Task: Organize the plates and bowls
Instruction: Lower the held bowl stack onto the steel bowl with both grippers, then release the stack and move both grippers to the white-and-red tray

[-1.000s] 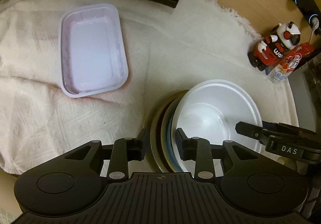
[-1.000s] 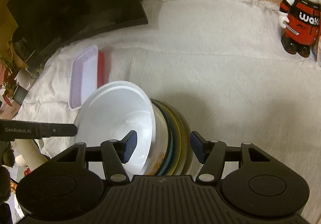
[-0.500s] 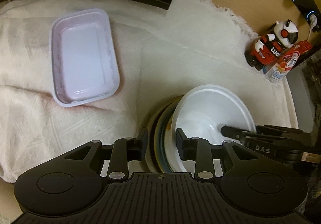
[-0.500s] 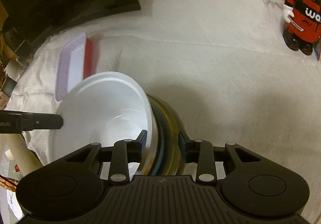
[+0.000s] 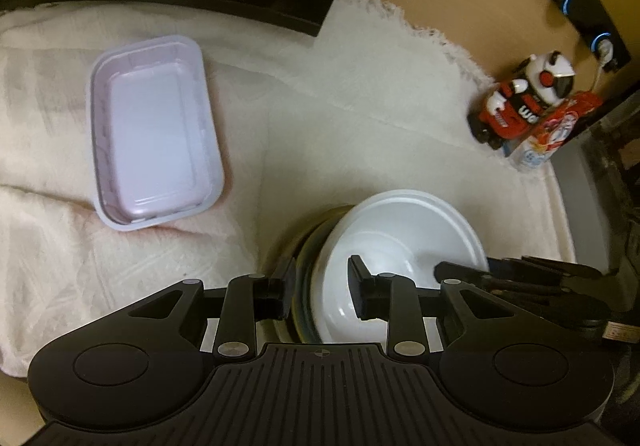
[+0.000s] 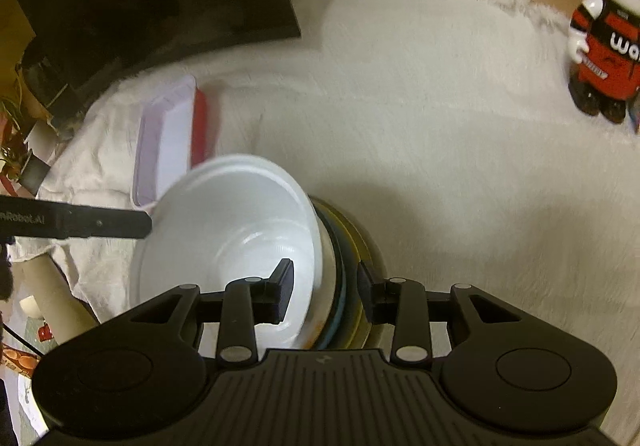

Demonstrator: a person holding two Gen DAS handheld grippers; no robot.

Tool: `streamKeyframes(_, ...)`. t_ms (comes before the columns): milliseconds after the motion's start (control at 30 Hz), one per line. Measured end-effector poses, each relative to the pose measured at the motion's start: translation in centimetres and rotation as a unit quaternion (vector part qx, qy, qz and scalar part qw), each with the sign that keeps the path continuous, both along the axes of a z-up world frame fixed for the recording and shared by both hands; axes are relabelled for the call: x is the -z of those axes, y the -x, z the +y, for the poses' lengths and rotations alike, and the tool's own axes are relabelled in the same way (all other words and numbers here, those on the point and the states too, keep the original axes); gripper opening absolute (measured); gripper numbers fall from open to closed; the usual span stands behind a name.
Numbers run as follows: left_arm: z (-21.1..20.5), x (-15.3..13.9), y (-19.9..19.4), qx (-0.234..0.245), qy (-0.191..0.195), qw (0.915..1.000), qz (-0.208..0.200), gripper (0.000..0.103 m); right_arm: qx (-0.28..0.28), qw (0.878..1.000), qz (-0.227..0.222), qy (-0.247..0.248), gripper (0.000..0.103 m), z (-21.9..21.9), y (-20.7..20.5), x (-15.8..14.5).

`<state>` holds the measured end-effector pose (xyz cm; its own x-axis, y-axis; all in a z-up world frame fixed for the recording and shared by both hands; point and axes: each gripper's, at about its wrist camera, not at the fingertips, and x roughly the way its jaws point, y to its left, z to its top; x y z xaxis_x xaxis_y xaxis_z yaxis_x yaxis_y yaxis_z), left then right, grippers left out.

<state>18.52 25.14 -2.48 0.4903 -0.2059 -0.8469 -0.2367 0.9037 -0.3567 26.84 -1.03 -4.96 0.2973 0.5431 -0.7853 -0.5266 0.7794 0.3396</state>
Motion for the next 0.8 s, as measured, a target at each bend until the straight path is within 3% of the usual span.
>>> streamKeyframes(200,1.6,-1.7,0.2,-0.008,0.013,0.999,-0.042,0.031,-0.001,1.0,-0.019,0.016,0.036,0.2,-0.2,-1.5)
streamKeyframes(333,4.2,-2.9,1.3,-0.04,0.014,0.9954,-0.086,0.031,-0.011,0.998,-0.052,0.025,0.041,1.0,-0.4,-4.1)
streamKeyframes(467,8.4,-3.6,4.2,-0.109,0.032,0.9747,-0.192,0.027,-0.044,0.994,-0.096,0.022,0.053,3.2,-0.5,-7.7)
streamKeyframes(533,10.4,-3.3,5.1,-0.136,0.046,0.9655,-0.217,0.027,-0.064,0.991,-0.111,0.03,0.055,5.1,-0.7,-9.1)
streamKeyframes(600,12.1,-2.7,5.3,-0.171,0.034,0.9658,-0.192,0.027,-0.086,0.989,-0.112,0.04,0.059,7.7,-1.3,-10.0)
streamKeyframes(733,15.1,-0.9,4.6,-0.216,-0.045,0.9668,-0.13,0.027,-0.112,0.987,-0.091,0.075,0.061,13.4,-2.9,-10.2)
streamKeyframes(800,16.5,0.4,3.8,-0.225,-0.043,0.968,-0.102,0.027,-0.128,0.984,-0.08,0.091,0.061,16.3,-3.6,-9.7)
